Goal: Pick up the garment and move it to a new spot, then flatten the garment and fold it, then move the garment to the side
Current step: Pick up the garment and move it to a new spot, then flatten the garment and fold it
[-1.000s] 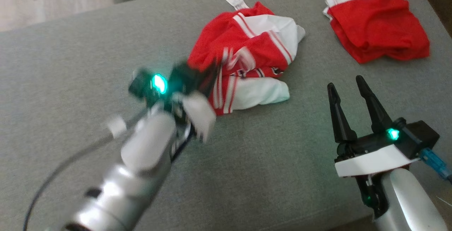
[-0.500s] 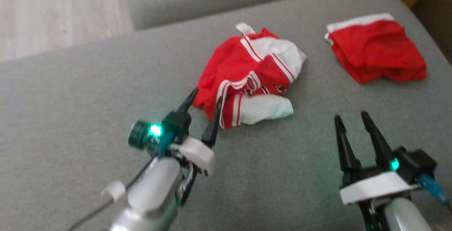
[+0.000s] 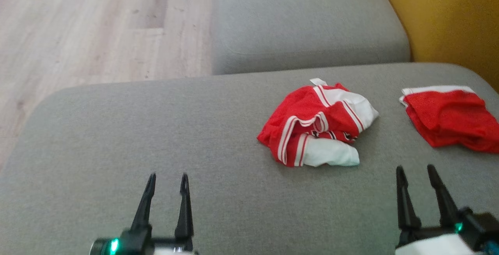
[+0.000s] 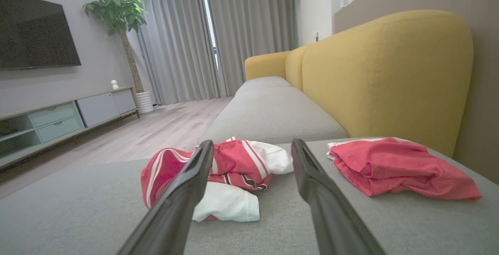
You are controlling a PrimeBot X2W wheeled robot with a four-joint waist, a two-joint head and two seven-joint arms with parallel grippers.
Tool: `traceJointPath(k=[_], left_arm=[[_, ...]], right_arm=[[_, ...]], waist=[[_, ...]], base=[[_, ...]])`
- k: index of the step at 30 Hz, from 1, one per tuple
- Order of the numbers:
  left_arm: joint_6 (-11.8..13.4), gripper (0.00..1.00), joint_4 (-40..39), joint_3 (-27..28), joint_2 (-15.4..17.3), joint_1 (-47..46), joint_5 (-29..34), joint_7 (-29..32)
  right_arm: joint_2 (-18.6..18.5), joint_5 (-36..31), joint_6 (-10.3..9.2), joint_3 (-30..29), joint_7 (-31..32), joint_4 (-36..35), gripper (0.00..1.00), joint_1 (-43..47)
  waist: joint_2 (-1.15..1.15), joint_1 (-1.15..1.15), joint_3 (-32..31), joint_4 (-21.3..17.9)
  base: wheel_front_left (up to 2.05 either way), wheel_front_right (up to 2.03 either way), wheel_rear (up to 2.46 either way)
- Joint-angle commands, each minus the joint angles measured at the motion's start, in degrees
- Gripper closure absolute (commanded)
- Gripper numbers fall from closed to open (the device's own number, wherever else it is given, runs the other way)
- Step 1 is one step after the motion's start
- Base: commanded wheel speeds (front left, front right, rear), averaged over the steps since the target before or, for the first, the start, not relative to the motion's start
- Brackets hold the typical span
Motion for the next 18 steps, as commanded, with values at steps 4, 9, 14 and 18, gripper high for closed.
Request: traceJointPath(k=[4,9,14,18], left_arm=[[-0.3,0.0,-8.3,3.9,-0.6,5.0,4.5,-0.7],[-2.1,0.0,-10.1,4.4,-2.2,10.6,7.6,-0.7],[-3.4,0.0,-9.8,5.5,-2.8,10.9,8.4,-0.7],[-3.8,0.0,-9.8,6.9,-3.1,10.8,9.1,-0.7]], right_arm=[[0.6,-2.6,-0.05,0.7,-0.6,-3.7,0.0,2.4],[1.2,-3.4,-0.05,1.7,-0.6,-2.3,0.0,5.8],[1.4,-3.4,-0.05,1.9,-0.6,-2.0,0.0,5.9],[1.4,-3.4,-0.05,2.2,-0.6,-1.8,0.0,6.0]], waist=[[0.0,0.02,-2.4,2.6],[0.0,0.02,-2.8,3.0],[0.0,0.02,-3.2,2.6],[0.0,0.02,-3.2,2.2]], base=[[0.0,0.0,0.0],[0.0,0.0,0.0],[0.0,0.0,0.0],[0.0,0.0,0.0]])
